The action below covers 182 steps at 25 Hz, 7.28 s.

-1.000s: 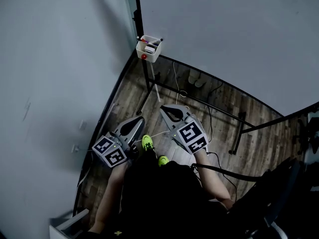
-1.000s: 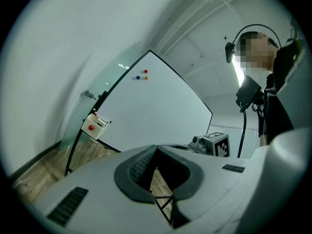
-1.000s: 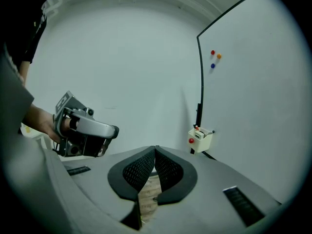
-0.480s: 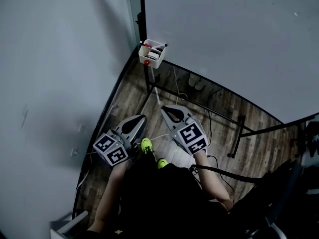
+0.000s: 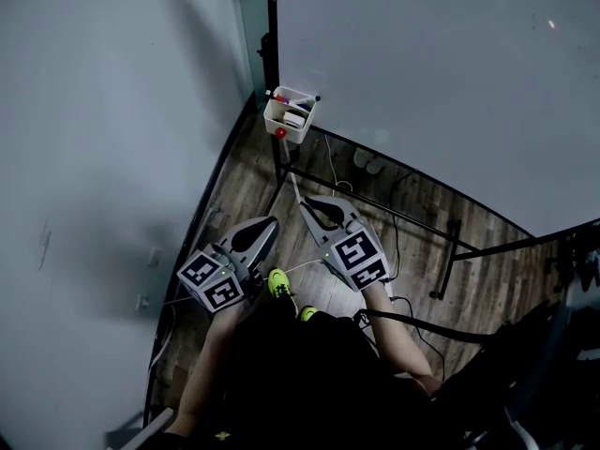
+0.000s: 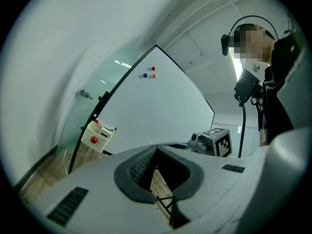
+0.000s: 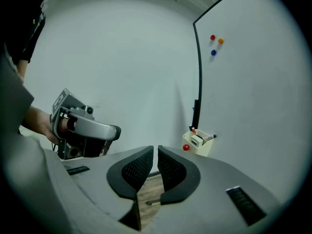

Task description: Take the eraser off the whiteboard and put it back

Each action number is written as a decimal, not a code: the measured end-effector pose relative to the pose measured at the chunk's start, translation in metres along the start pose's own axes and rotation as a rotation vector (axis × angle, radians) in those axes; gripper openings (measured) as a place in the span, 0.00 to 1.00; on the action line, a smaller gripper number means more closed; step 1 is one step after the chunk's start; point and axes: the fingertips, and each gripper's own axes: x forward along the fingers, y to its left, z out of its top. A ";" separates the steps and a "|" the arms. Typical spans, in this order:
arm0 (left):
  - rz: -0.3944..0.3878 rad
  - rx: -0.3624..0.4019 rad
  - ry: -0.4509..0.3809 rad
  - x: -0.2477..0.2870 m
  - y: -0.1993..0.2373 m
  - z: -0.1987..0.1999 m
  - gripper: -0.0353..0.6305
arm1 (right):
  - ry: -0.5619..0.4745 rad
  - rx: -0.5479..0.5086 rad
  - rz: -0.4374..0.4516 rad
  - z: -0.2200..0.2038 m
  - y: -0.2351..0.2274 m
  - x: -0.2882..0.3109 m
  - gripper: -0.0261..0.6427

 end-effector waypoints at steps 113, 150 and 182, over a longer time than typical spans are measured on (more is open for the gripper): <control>0.143 -0.132 -0.040 0.047 0.129 0.045 0.09 | 0.237 -0.147 -0.082 -0.028 -0.167 0.177 0.25; 0.039 -0.083 -0.067 0.061 0.124 0.068 0.09 | 0.090 -0.112 -0.159 0.051 -0.171 0.140 0.24; -0.050 -0.016 -0.055 0.080 0.113 0.080 0.09 | -0.006 -0.144 -0.203 0.122 -0.154 0.079 0.25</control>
